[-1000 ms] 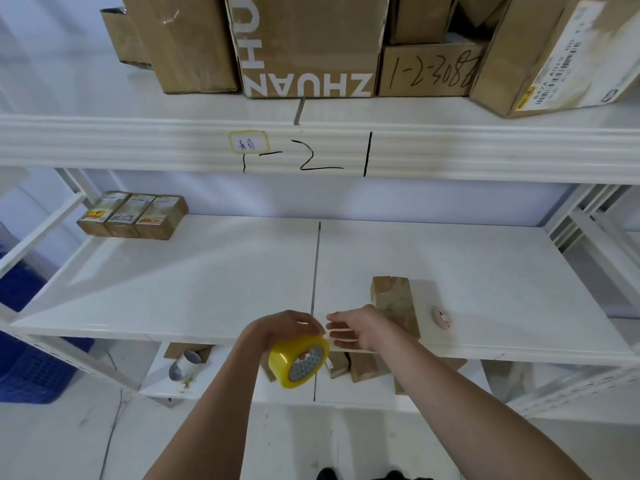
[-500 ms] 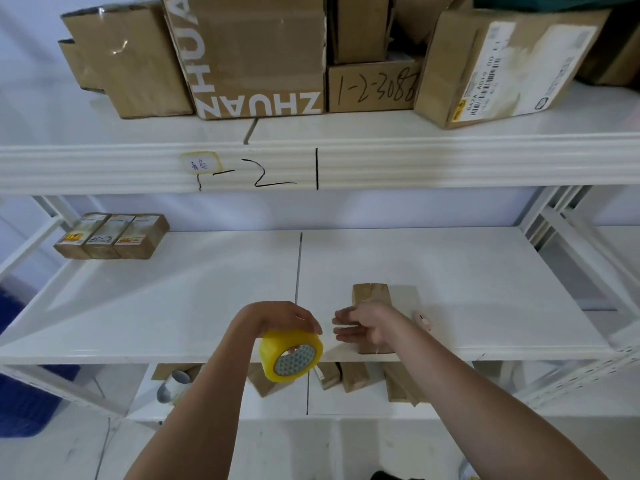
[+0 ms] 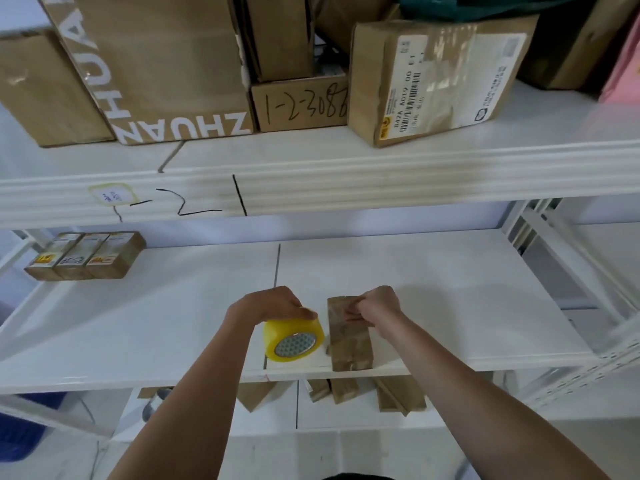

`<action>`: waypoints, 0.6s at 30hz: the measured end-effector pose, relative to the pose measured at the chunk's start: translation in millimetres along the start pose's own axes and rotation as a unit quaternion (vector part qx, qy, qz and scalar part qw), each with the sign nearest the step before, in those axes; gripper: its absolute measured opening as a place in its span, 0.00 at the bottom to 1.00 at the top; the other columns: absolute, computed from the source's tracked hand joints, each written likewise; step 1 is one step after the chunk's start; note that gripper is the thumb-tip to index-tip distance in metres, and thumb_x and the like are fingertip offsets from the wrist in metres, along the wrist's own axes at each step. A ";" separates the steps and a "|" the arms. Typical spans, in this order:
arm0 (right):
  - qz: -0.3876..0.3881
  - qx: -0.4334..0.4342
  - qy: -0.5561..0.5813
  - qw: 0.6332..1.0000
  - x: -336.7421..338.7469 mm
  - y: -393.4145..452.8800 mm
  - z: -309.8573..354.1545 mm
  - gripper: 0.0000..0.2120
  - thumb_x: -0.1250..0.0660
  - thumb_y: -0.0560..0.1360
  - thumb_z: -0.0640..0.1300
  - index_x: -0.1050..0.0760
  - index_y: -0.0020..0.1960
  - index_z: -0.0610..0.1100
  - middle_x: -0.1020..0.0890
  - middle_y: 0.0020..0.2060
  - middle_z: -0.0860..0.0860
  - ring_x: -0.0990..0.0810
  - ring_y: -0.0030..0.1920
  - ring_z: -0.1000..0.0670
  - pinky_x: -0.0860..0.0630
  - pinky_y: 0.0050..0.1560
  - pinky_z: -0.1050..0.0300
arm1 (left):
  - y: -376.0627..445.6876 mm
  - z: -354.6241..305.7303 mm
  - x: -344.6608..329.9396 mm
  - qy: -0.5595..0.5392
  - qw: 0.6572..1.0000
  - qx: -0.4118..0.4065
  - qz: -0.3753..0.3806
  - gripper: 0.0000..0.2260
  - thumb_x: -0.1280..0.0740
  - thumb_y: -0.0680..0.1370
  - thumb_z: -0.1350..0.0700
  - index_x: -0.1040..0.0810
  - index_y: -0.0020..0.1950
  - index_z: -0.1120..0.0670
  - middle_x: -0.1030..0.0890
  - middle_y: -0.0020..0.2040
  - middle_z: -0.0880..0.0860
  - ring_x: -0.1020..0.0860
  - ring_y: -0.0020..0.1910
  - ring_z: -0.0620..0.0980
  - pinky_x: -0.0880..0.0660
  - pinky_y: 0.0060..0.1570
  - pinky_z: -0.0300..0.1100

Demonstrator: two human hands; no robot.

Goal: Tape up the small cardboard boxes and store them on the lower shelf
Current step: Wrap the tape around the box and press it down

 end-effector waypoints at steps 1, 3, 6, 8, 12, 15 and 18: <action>-0.003 -0.004 0.007 1.000 2.7 1.6 -3.0 0.06 0.26 0.70 0.29 0.18 0.47 0.30 0.14 0.41 0.39 0.13 0.43 0.40 0.15 0.48 0.45 | 4.8 -4.0 -2.0 0.014 1.000 0.004 0.002 0.28 0.33 0.69 0.27 0.15 0.51 0.49 0.17 0.49 0.50 0.19 0.49 0.52 0.20 0.54 0.50; -0.017 -0.006 0.035 0.999 8.9 5.2 -8.9 0.02 0.29 0.71 0.26 0.19 0.43 0.30 0.14 0.38 0.38 0.13 0.40 0.39 0.15 0.46 0.43 | 14.5 -8.9 -7.8 0.029 0.999 0.019 -0.002 0.29 0.32 0.66 0.26 0.16 0.48 0.50 0.17 0.46 0.50 0.19 0.46 0.52 0.20 0.51 0.49; -0.046 -0.005 0.062 0.997 20.6 5.4 -12.8 0.01 0.28 0.73 0.26 0.18 0.44 0.29 0.15 0.40 0.37 0.13 0.38 0.39 0.15 0.44 0.44 | 27.0 -9.4 -16.6 0.034 0.996 0.041 -0.067 0.30 0.30 0.64 0.24 0.22 0.37 0.52 0.20 0.32 0.49 0.21 0.33 0.48 0.25 0.35 0.42; -0.049 -0.007 0.077 0.996 25.8 3.2 -12.6 0.02 0.26 0.73 0.28 0.18 0.44 0.29 0.15 0.39 0.37 0.13 0.38 0.40 0.14 0.44 0.45 | 32.0 -9.8 -21.5 0.018 0.994 0.045 -0.101 0.30 0.29 0.63 0.24 0.26 0.34 0.52 0.22 0.27 0.48 0.23 0.28 0.45 0.30 0.31 0.39; -0.050 -0.020 0.092 0.994 30.8 0.4 -11.9 0.07 0.23 0.72 0.32 0.18 0.46 0.29 0.15 0.41 0.37 0.13 0.42 0.40 0.15 0.48 0.44 | 35.7 -11.4 -27.4 -0.003 0.993 0.047 -0.111 0.30 0.29 0.63 0.24 0.30 0.33 0.50 0.25 0.31 0.48 0.26 0.31 0.46 0.31 0.32 0.40; -0.056 -0.030 0.093 0.994 32.9 0.7 -13.4 0.06 0.23 0.71 0.32 0.19 0.42 0.30 0.15 0.42 0.36 0.13 0.42 0.39 0.15 0.49 0.44 | 39.2 -9.4 -28.6 -0.002 0.994 0.049 -0.101 0.30 0.31 0.64 0.23 0.30 0.33 0.51 0.25 0.31 0.49 0.26 0.30 0.46 0.32 0.31 0.40; -0.063 -0.034 0.093 0.993 32.0 2.6 -13.8 0.06 0.24 0.72 0.31 0.21 0.39 0.32 0.14 0.40 0.38 0.13 0.39 0.41 0.15 0.47 0.44 | 40.8 -4.3 -30.5 0.012 0.995 0.042 -0.091 0.32 0.33 0.63 0.21 0.28 0.34 0.52 0.23 0.32 0.48 0.25 0.32 0.44 0.29 0.32 0.40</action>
Point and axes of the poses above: each hand's wrist, its own y-axis towards the middle knuckle, its own x-axis out of the back of the hand, z = x × y, the point moved 3 cm from there along y, towards the middle knuckle
